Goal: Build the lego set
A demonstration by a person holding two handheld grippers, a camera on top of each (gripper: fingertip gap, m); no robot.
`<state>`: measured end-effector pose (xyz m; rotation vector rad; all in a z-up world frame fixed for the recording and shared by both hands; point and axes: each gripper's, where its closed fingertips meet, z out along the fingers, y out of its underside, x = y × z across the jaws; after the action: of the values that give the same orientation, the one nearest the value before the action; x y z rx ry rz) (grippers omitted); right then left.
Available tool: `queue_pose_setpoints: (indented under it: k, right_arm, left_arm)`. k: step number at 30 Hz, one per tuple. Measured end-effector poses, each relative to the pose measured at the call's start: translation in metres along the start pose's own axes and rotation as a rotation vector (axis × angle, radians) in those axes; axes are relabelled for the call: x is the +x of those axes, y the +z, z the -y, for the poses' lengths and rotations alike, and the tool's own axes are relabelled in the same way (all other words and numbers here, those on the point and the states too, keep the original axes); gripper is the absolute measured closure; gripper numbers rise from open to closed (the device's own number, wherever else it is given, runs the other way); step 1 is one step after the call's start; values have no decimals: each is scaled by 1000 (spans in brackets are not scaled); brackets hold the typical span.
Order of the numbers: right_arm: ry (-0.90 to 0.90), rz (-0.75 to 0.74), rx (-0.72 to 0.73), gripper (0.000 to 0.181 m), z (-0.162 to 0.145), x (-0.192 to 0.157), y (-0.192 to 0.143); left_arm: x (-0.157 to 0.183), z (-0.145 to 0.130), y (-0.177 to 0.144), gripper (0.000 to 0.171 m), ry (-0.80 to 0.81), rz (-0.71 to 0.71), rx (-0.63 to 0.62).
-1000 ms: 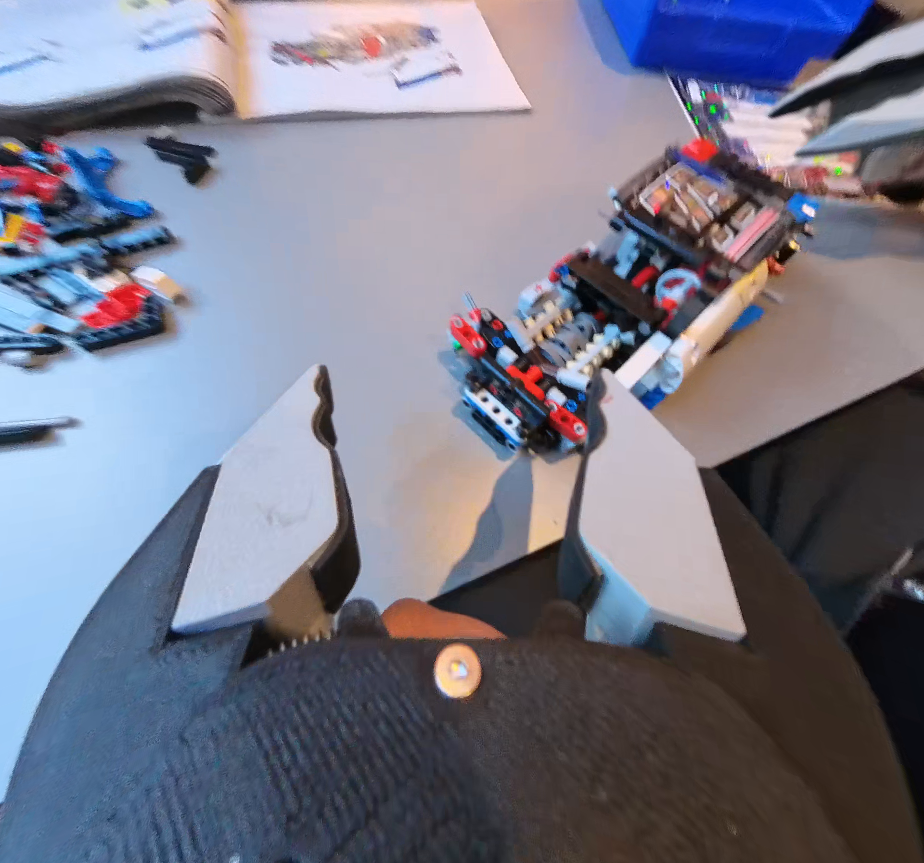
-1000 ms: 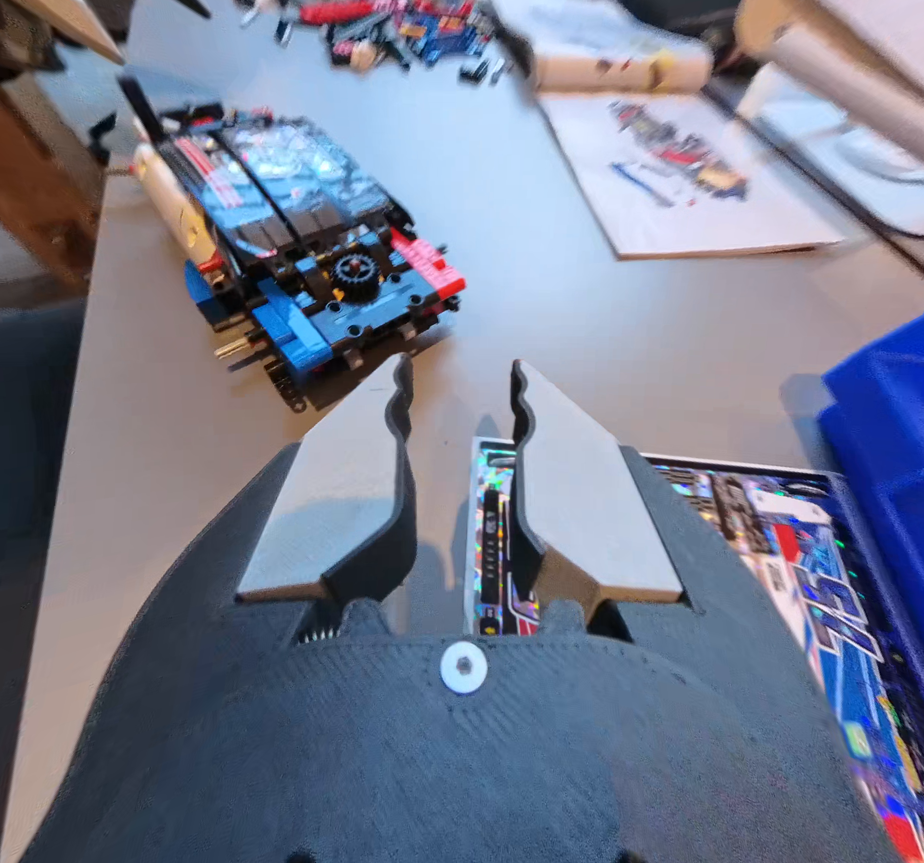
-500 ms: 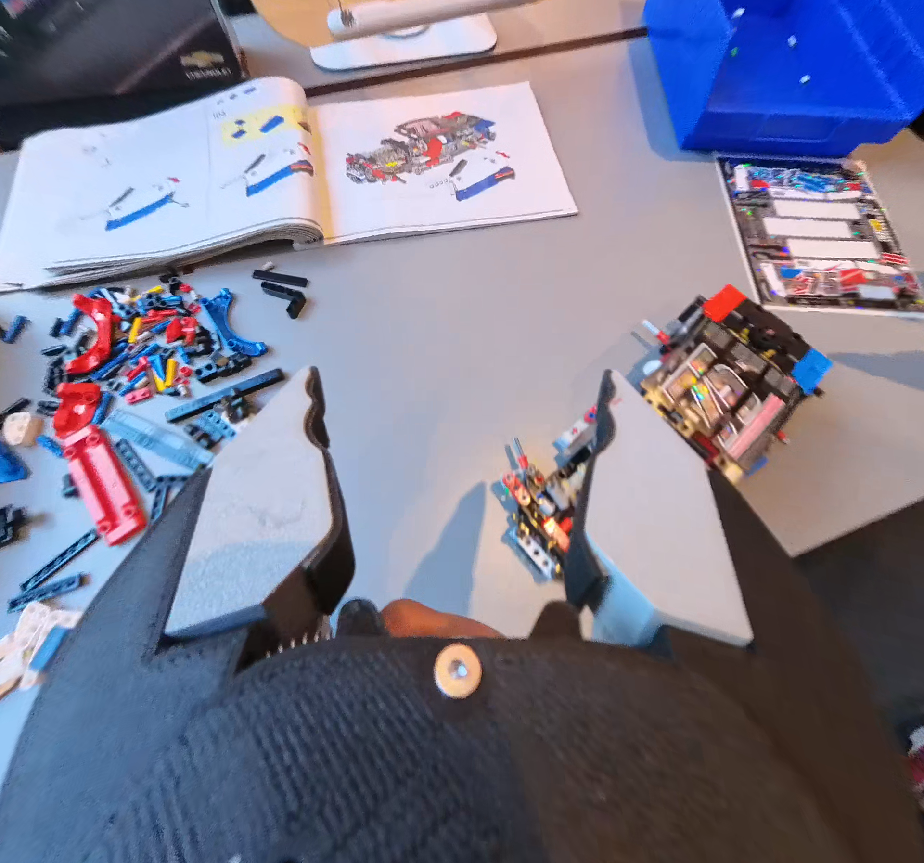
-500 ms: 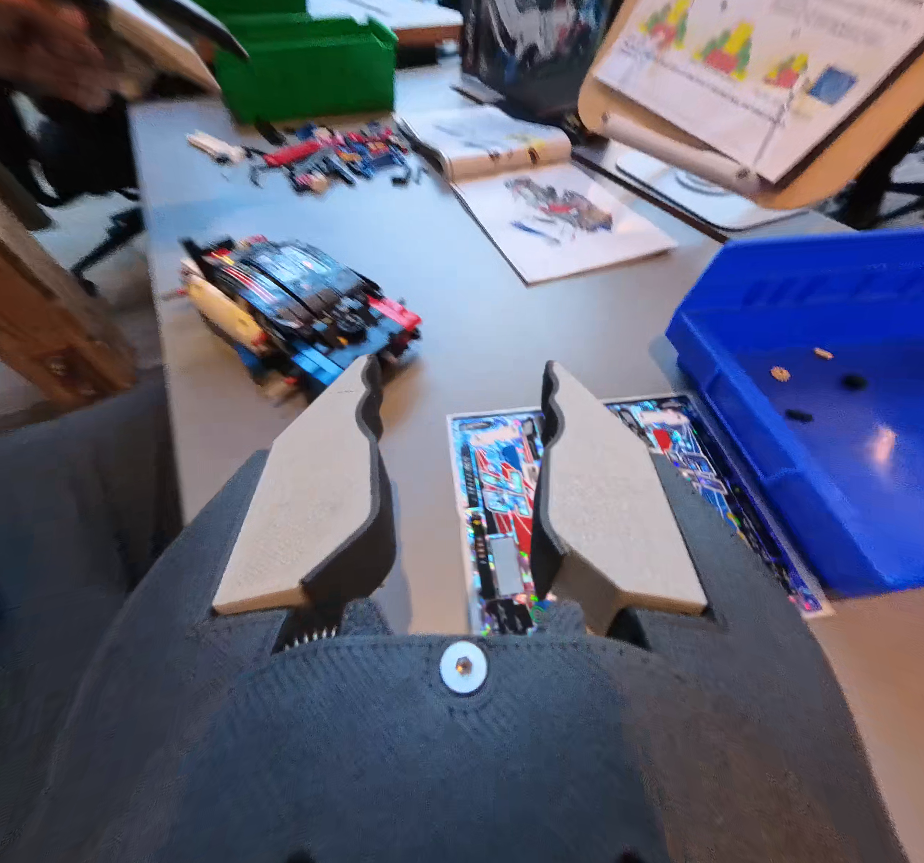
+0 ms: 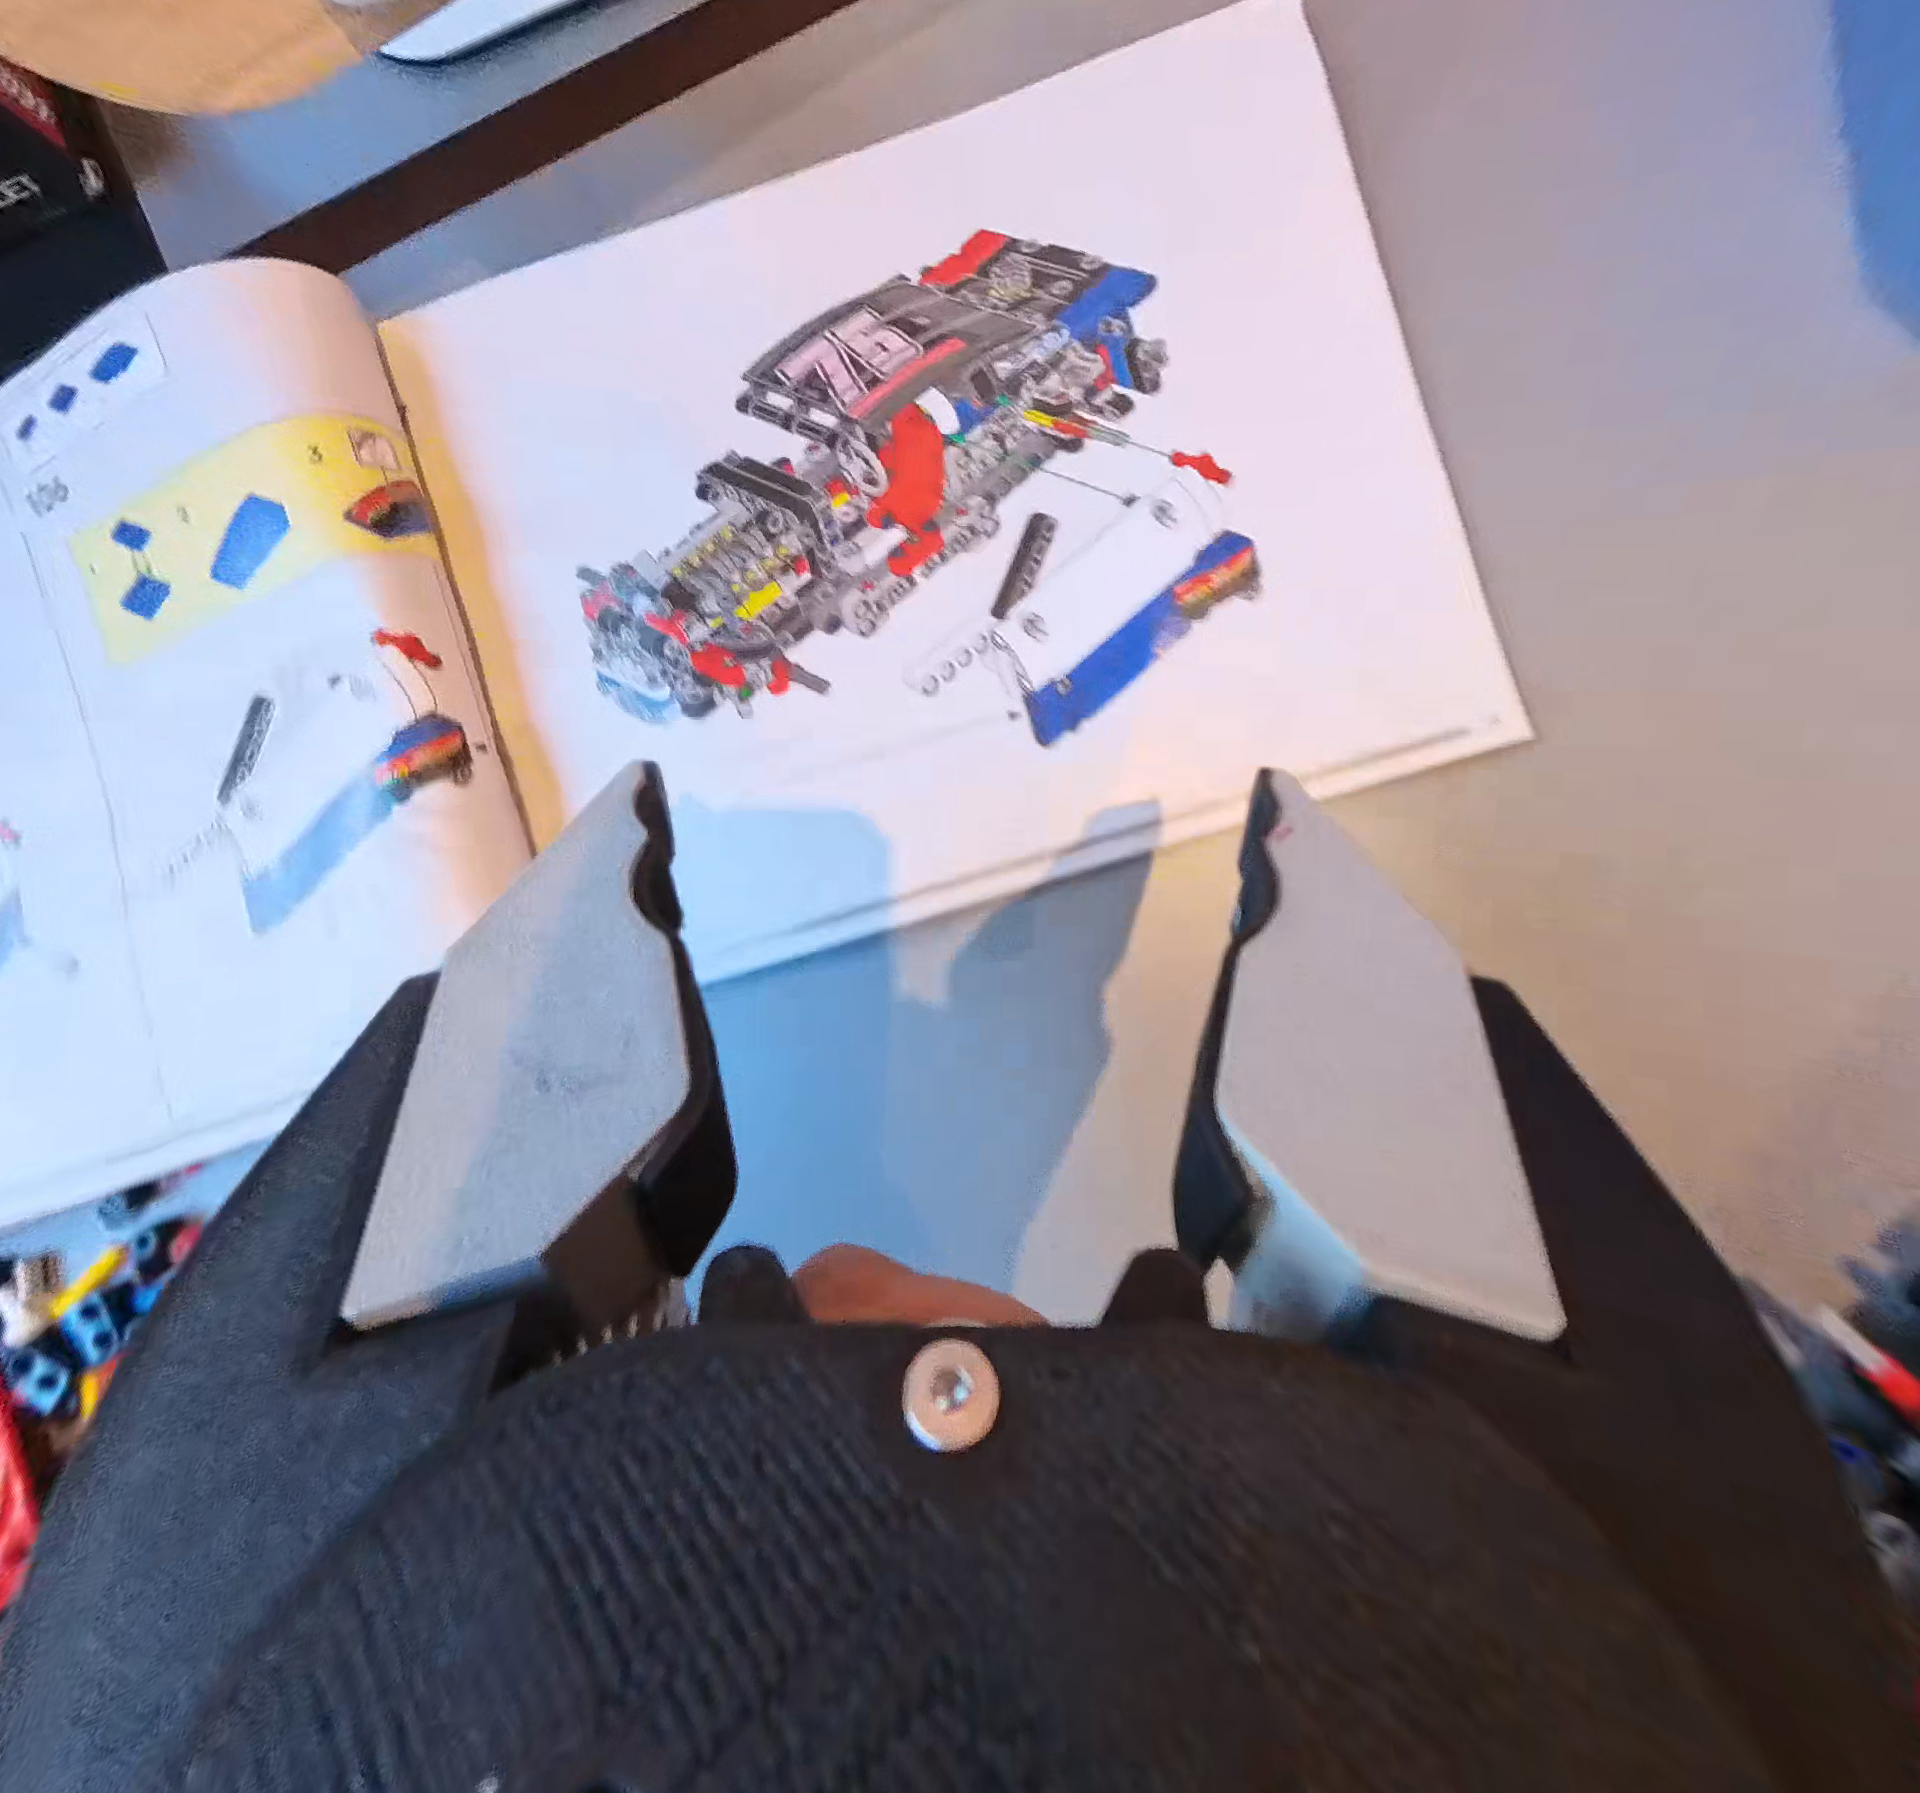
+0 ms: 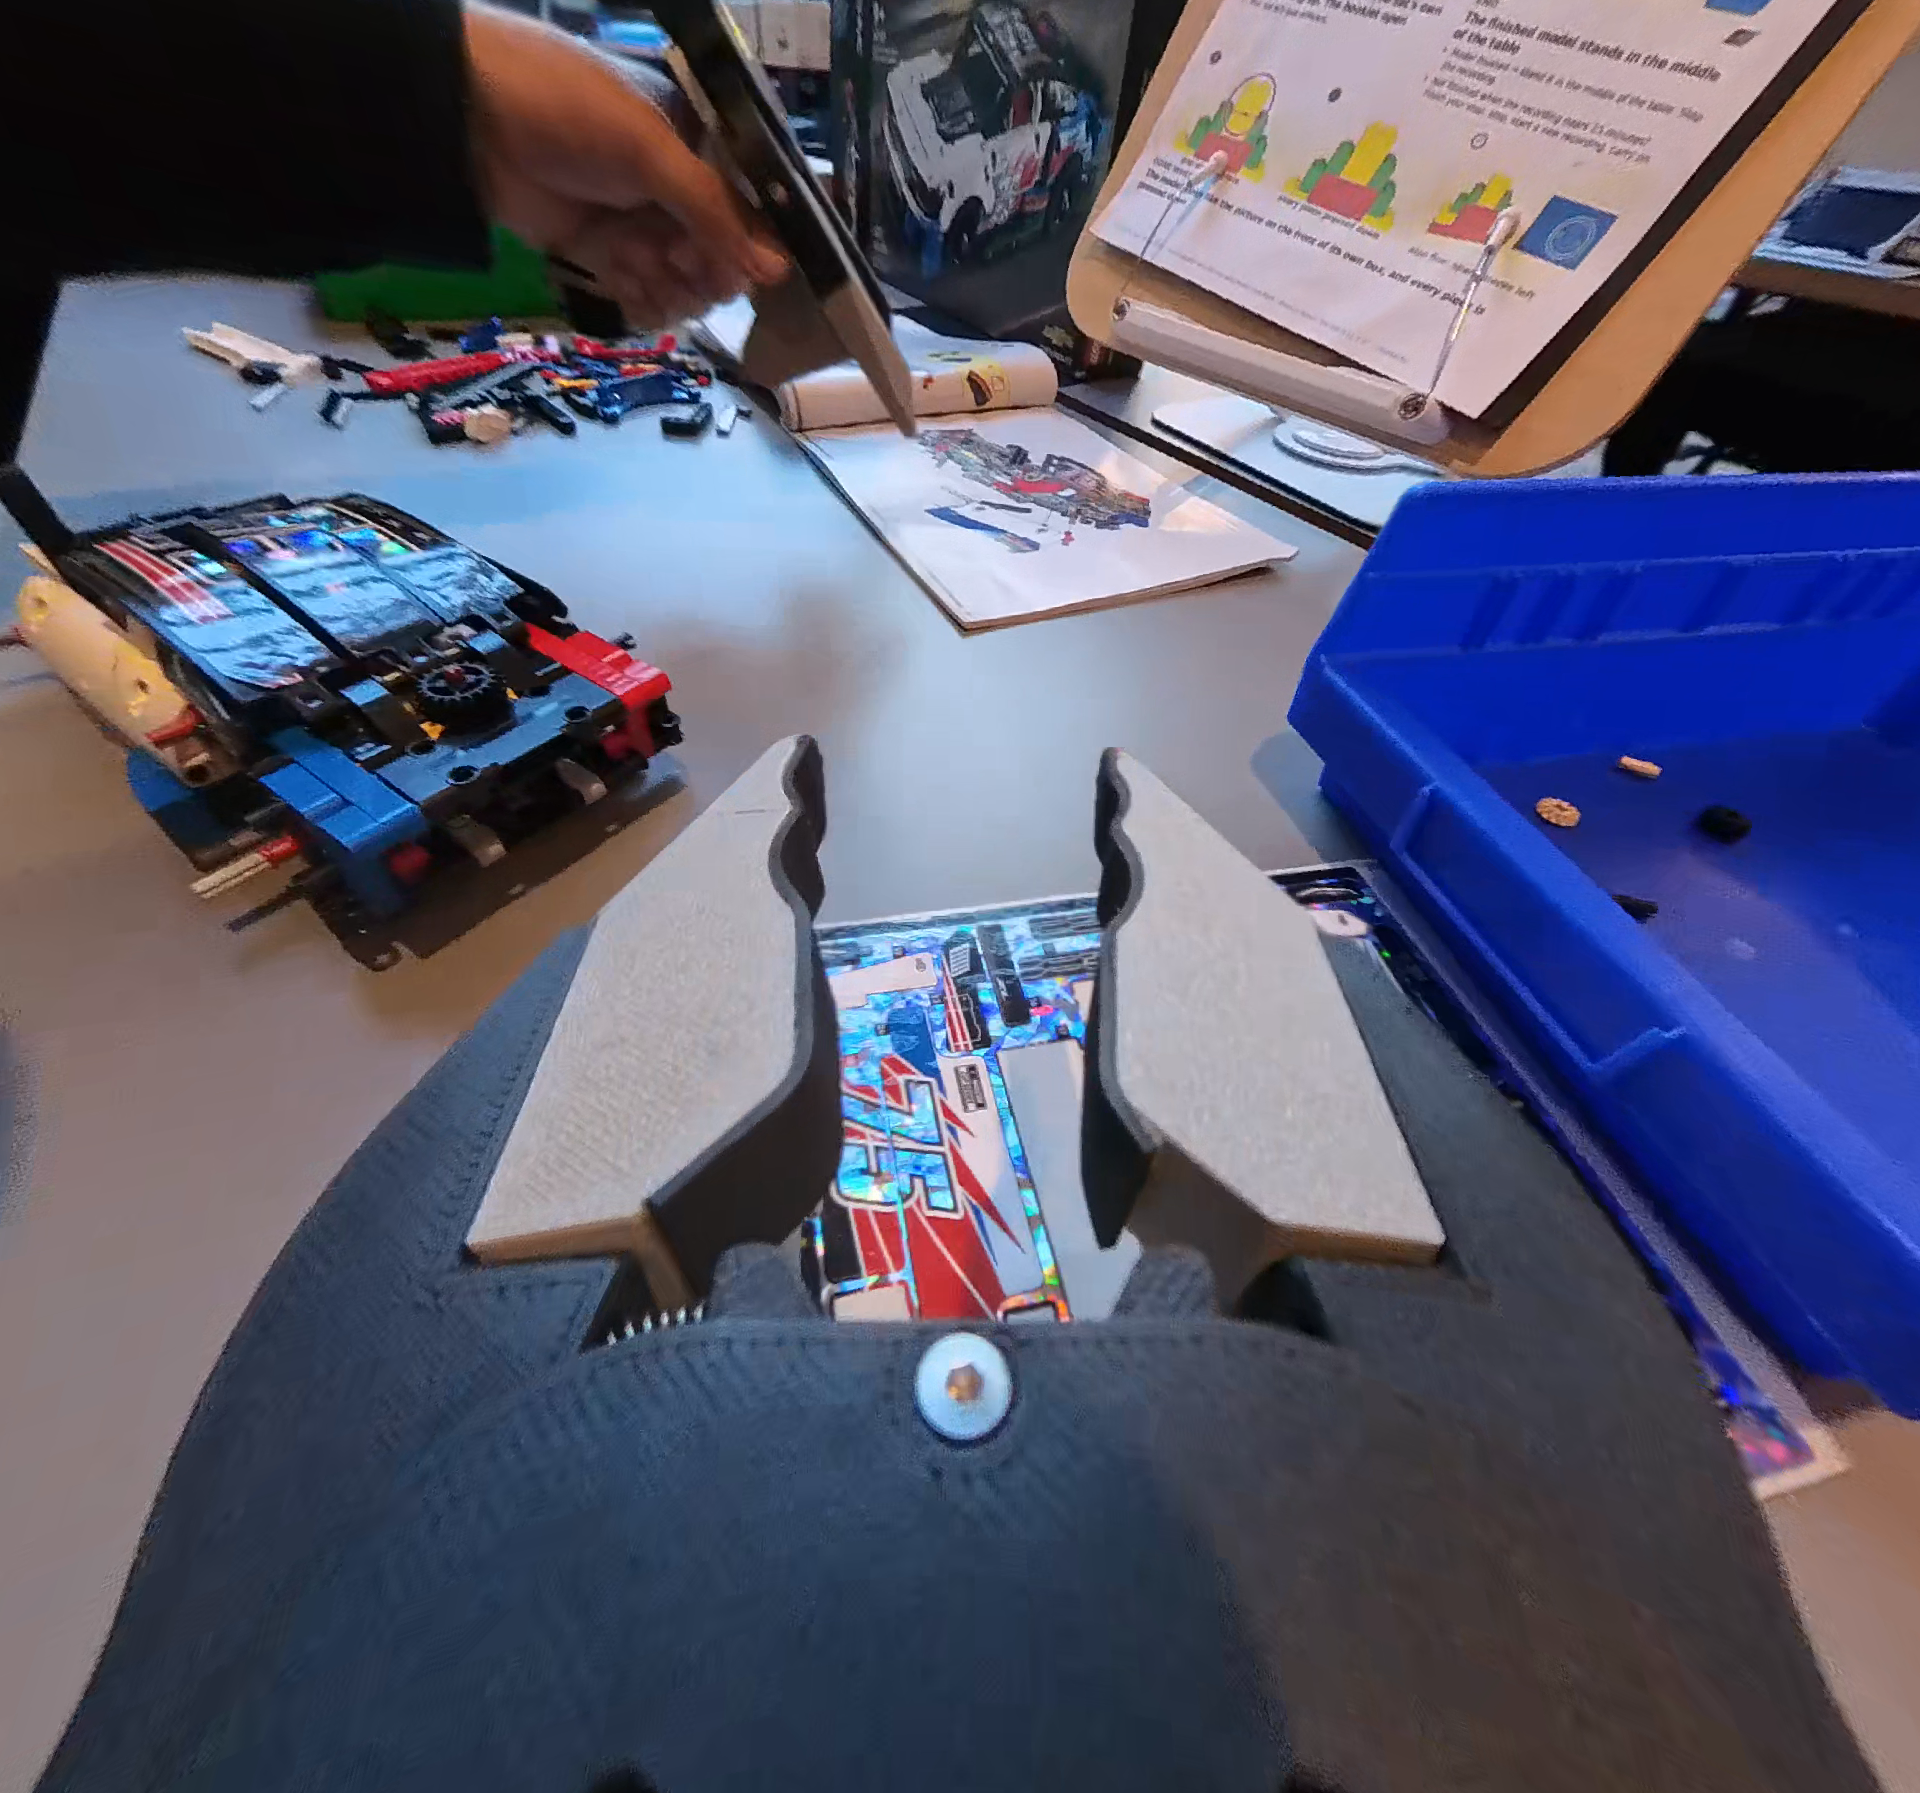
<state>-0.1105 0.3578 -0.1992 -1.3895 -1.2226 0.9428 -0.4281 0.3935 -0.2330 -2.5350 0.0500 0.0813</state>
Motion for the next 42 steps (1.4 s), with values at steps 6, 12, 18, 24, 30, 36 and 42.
queue_pose_setpoints:
  k: [6,12,18,24,30,36,42]
  right_arm:
    - [-38,27,36,130,5,-13,0]
    - [-29,46,26,134,4,-14,3]
    - [68,70,42,136,5,-6,2]
    - [66,85,99,135,11,-8,-4]
    - [62,17,185,136,20,0,-15]
    - [47,-24,215,136,23,3,-19]
    - [43,-25,221,140,24,1,-22]
  left_arm:
    - [-21,-5,-20,68,-85,-91,142]
    - [-41,-90,-54,77,-65,30,189]
    - [-31,-138,-84,87,-95,45,323]
    - [-21,-150,-87,100,-10,95,421]
    - [-17,-150,-90,103,-33,36,446]
    - [-24,-146,-103,120,-103,23,535]
    - [-11,-145,-103,120,-31,-7,539]
